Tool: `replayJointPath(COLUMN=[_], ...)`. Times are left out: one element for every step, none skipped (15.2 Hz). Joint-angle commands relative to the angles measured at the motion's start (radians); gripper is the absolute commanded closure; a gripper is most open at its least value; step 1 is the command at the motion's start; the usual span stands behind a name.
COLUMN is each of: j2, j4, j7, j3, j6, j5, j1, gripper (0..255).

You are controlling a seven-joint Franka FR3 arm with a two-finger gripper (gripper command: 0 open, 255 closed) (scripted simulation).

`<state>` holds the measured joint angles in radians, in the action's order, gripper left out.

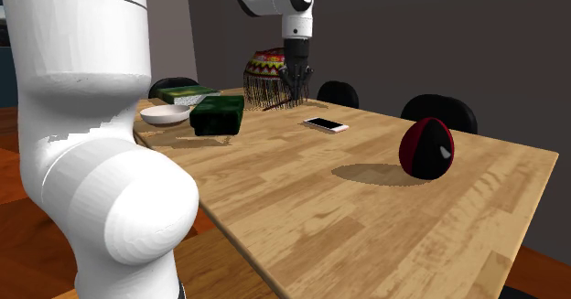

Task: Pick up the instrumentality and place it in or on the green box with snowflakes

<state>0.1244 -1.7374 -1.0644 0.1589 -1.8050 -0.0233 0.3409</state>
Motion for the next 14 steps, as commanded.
replayJointPath(j2=[-0.003, -0.004, 0.006, 0.016, 0.028, 0.040, 0.053, 0.068, 0.083, 0.100, 0.117, 0.136, 0.156, 0.177], j4=[0.023, 0.031, 0.044, 0.059, 0.074, 0.091, 0.110, 0.130, 0.151, 0.174, 0.199, 0.225, 0.253, 0.283], j7=[0.000, 0.000, 0.023, 0.045, 0.068, 0.091, 0.114, 0.137, 0.160, 0.182, 0.205, 0.227, 0.249, 0.271], j3=[0.000, 0.000, 0.010, 0.020, 0.029, 0.039, 0.048, 0.057, 0.065, 0.074, 0.082, 0.089, 0.096, 0.103], j6=[0.026, 0.035, 0.039, 0.044, 0.049, 0.054, 0.059, 0.065, 0.072, 0.079, 0.087, 0.095, 0.104, 0.114], j5=[0.001, 0.001, -0.001, -0.003, -0.005, -0.007, -0.010, -0.014, -0.017, -0.022, -0.026, -0.031, -0.037, -0.042], j1=[0.000, 0.000, 0.013, 0.026, 0.040, 0.053, 0.067, 0.081, 0.095, 0.110, 0.125, 0.141, 0.156, 0.173], gripper=[255, 255, 255, 255, 255, 255, 255, 255, 255, 255, 255, 255, 255, 255])
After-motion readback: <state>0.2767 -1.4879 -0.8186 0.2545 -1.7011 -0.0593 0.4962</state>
